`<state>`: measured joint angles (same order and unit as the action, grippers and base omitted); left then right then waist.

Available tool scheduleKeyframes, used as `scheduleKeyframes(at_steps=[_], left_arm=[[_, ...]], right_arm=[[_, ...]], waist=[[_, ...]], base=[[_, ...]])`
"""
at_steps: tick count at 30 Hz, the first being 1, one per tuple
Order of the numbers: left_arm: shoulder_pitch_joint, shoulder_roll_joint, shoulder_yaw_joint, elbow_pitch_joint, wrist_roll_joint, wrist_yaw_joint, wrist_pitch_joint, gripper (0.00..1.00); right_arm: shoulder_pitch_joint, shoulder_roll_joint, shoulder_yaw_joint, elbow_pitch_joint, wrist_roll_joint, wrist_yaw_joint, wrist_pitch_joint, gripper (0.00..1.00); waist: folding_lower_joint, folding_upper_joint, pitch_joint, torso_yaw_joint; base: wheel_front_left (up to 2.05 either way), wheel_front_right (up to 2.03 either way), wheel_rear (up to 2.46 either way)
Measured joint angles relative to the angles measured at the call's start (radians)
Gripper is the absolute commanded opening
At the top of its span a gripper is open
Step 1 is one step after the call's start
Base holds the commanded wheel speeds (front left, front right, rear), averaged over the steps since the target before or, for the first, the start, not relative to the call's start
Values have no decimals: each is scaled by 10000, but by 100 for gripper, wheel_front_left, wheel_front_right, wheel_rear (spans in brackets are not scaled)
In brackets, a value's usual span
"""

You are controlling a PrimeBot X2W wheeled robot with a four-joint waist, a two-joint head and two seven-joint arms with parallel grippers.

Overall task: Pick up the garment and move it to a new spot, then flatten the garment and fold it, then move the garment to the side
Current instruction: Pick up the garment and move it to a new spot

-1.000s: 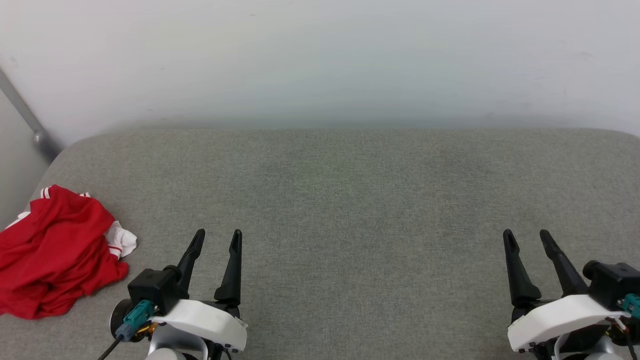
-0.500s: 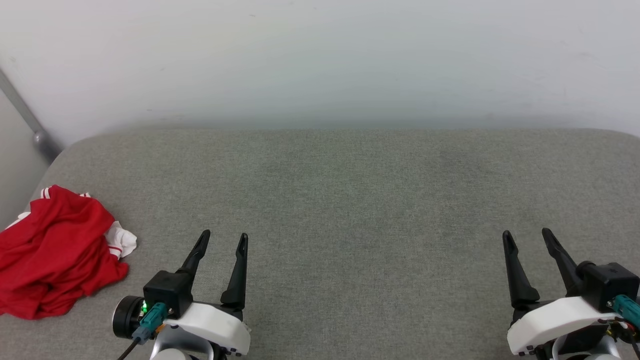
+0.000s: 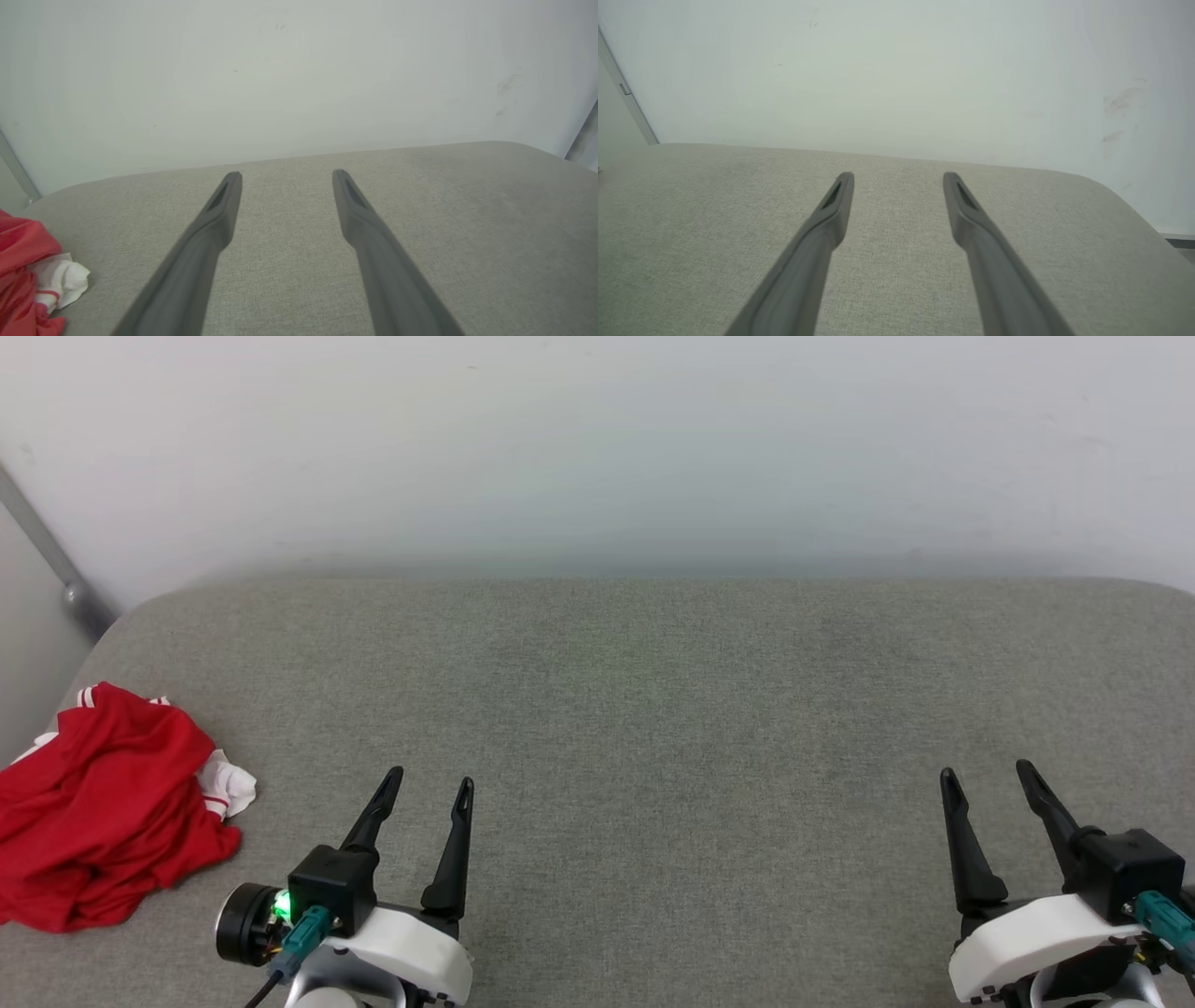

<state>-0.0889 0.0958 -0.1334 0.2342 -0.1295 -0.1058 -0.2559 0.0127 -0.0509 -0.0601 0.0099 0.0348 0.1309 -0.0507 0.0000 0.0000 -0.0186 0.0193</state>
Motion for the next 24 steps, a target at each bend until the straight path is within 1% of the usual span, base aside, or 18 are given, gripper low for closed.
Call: scheduleKeyframes(at_steps=[4,18,24], left_arm=[[-37,-8,-8,31,211,-4,-46,100],[-78,-84,167,194,90,-44,-71,100],[-158,-134,303,397,-94,0,-71,100]], right_arm=[[47,0,-38,-4,-196,0,-58,100],[44,0,-96,274,-75,0,-194,100],[41,-2,-182,320,-59,0,-228,100]], waist=[[0,0,13,13],[-1,0,19,55],[0,0,12,286]], base=[[0,0,0],[0,0,0],[0,0,0]])
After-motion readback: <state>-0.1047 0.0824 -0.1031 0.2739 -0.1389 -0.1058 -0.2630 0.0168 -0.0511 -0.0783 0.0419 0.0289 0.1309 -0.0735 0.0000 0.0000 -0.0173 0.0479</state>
